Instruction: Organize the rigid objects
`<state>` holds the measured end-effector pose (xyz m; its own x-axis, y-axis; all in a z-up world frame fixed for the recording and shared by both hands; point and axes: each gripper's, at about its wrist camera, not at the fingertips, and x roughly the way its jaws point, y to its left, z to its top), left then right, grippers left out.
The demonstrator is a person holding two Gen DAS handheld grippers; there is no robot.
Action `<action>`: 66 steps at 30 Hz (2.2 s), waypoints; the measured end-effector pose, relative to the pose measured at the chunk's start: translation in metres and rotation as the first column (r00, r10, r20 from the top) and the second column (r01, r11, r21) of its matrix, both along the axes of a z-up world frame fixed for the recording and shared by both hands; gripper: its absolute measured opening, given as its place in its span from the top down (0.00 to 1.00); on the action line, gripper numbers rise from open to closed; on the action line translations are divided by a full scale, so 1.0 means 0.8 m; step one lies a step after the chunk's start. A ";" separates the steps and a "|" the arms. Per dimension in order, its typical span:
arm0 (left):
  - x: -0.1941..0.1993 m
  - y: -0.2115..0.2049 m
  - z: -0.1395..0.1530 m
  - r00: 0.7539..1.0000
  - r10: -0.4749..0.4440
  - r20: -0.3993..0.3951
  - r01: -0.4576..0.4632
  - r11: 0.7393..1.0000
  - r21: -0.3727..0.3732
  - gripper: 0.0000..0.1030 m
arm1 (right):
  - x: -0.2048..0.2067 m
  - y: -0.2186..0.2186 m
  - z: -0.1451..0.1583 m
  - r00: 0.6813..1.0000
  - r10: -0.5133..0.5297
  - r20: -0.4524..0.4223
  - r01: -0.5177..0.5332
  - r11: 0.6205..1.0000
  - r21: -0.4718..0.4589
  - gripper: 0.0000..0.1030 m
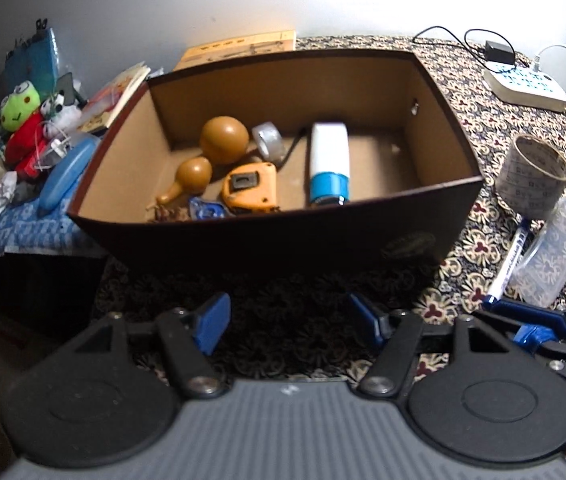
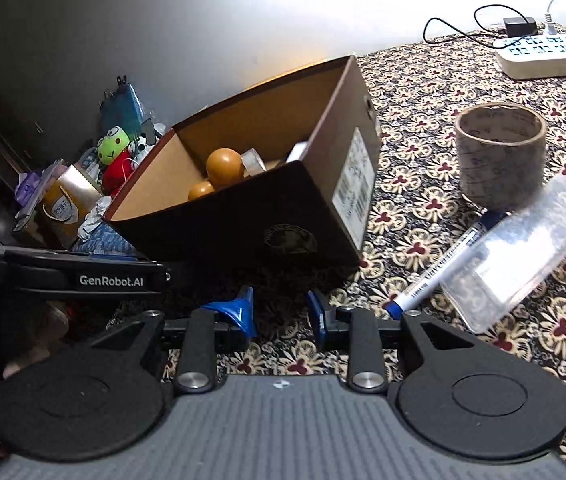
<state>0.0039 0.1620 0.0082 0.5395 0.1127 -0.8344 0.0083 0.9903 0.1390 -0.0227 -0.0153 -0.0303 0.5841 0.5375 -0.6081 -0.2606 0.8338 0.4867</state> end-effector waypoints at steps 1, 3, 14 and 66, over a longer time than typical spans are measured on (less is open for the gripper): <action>-0.002 -0.005 -0.002 1.000 -0.002 -0.003 0.002 1.000 0.000 0.34 | -0.002 -0.005 -0.001 1.000 0.000 -0.004 0.000 1.000 0.002 0.88; -0.005 -0.016 -0.004 1.000 -0.006 -0.007 0.006 1.000 -0.002 0.33 | -0.006 -0.016 -0.001 1.000 -0.007 -0.009 0.007 1.000 0.003 0.88; -0.014 -0.090 -0.018 0.996 -0.091 -0.014 0.091 0.996 -0.009 0.33 | -0.019 -0.099 -0.013 0.990 -0.115 -0.078 0.118 0.992 0.036 0.88; 0.023 -0.291 -0.094 0.796 -0.604 -0.046 0.595 0.793 -0.128 0.26 | 0.031 -0.237 -0.065 0.856 -0.417 -0.305 0.479 0.862 0.167 0.86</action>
